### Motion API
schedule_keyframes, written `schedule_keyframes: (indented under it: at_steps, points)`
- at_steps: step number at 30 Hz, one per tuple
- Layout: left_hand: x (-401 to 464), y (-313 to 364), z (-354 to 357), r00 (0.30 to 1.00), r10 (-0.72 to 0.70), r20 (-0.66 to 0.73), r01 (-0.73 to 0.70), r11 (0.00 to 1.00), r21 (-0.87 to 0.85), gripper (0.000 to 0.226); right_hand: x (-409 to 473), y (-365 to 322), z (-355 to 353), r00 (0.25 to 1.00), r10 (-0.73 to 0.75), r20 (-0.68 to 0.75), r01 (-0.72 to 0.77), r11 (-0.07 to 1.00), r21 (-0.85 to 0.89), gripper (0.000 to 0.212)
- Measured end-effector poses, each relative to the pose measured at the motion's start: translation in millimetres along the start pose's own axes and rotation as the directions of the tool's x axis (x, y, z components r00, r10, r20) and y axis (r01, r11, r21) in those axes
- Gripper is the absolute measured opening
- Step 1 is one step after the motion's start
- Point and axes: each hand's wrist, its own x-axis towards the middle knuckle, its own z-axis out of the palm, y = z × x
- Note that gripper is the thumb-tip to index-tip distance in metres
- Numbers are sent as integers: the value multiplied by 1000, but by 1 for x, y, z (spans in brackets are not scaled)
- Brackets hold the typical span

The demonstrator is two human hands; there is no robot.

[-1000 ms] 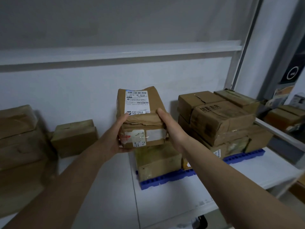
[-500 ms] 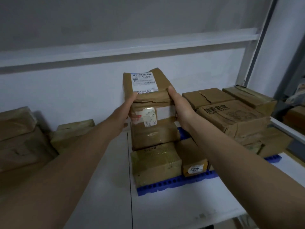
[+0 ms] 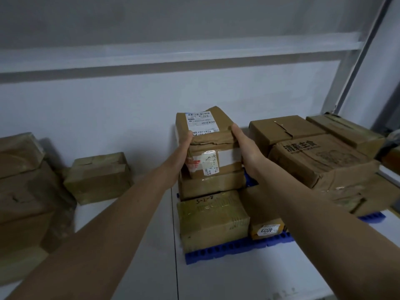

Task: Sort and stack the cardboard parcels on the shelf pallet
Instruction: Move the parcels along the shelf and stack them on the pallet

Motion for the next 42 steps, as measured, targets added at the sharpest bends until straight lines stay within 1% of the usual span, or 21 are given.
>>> schedule_keyframes:
  at_steps: [6, 10, 14, 16, 18, 19, 20, 21, 22, 24, 26, 27, 28, 29, 31, 32, 33, 35, 36, 39, 42]
  points:
    - [14, 0, -6, 998, 50, -33, -49, 999, 15, 44, 8, 5, 4, 1000, -5, 6, 5, 1000, -30, 64]
    - [18, -6, -6, 997, 46, -54, -46, 999, 10, 40, 11, 6, 6, 1000, -6, -5, 5, 998, -62, 58]
    - [18, -6, -5, 996, 43, -74, -43, 999, 4, 36, 11, 6, 3, 1000, -5, -5, 5, 997, -82, 57]
    - [12, -2, -7, 993, 54, -109, -52, 998, 22, 39, 9, 3, 2, 998, -62, -20, 60, 991, -120, 57]
    - [2, 2, -9, 985, 61, -162, -54, 998, 45, 45, 7, -5, 1, 979, -193, -62, 170, 950, -263, 63]
    - [-4, 3, -11, 980, 64, -189, -50, 996, 77, 54, 4, -11, 2, 957, -281, -74, 232, 893, -385, 64]
    - [-10, 3, -14, 971, 67, -229, -42, 993, 112, 67, -1, -18, 5, 922, -380, -68, 292, 801, -523, 63]
    - [-17, 5, -18, 958, 62, -281, -17, 987, 157, 80, -6, -24, 9, 877, -480, -33, 347, 679, -647, 60]
    - [-23, 5, -23, 944, 54, -325, 19, 976, 216, 87, -10, -30, 14, 827, -561, 22, 396, 554, -732, 56]
    - [-39, -2, -37, 919, 73, -388, 73, 934, 349, 86, -23, -38, 33, 733, -656, 178, 506, 351, -788, 49]
    - [-58, -14, -53, 912, 91, -400, 114, 881, 460, 78, -37, -41, 59, 638, -703, 315, 608, 209, -766, 43]
    - [-68, -22, -61, 911, 90, -403, 146, 842, 519, 73, -43, -40, 75, 596, -706, 381, 659, 159, -736, 40]
    - [-78, -31, -68, 911, 87, -404, 181, 795, 579, 66, -50, -37, 91, 567, -695, 442, 709, 137, -692, 38]
    - [-87, -39, -75, 913, 83, -399, 207, 750, 629, 58, -58, -33, 106, 551, -673, 493, 750, 140, -646, 37]
    - [-107, -57, -87, 913, 57, -404, 255, 693, 674, 51, -72, -19, 133, 542, -609, 579, 804, 176, -567, 37]
    - [-118, -66, -93, 907, 28, -421, 288, 687, 667, 50, -79, -12, 144, 534, -573, 622, 824, 188, -534, 36]
    - [-129, -74, -99, 895, 1, -446, 323, 689, 649, 53, -85, -5, 154, 512, -542, 667, 844, 176, -506, 34]
    - [-147, -88, -110, 873, -37, -486, 378, 681, 627, 62, -95, 7, 170, 453, -484, 749, 882, 118, -457, 31]
    - [-153, -94, -116, 868, -56, -493, 398, 672, 624, 67, -98, 11, 178, 437, -456, 775, 893, 115, -435, 31]
    - [-169, -106, -133, 859, -96, -503, 437, 648, 624, 71, -101, 23, 197, 445, -349, 825, 895, 148, -420, 35]
    - [-180, -119, -152, 841, -109, -530, 460, 660, 594, 72, -101, 36, 217, 480, -225, 848, 875, 189, -446, 42]
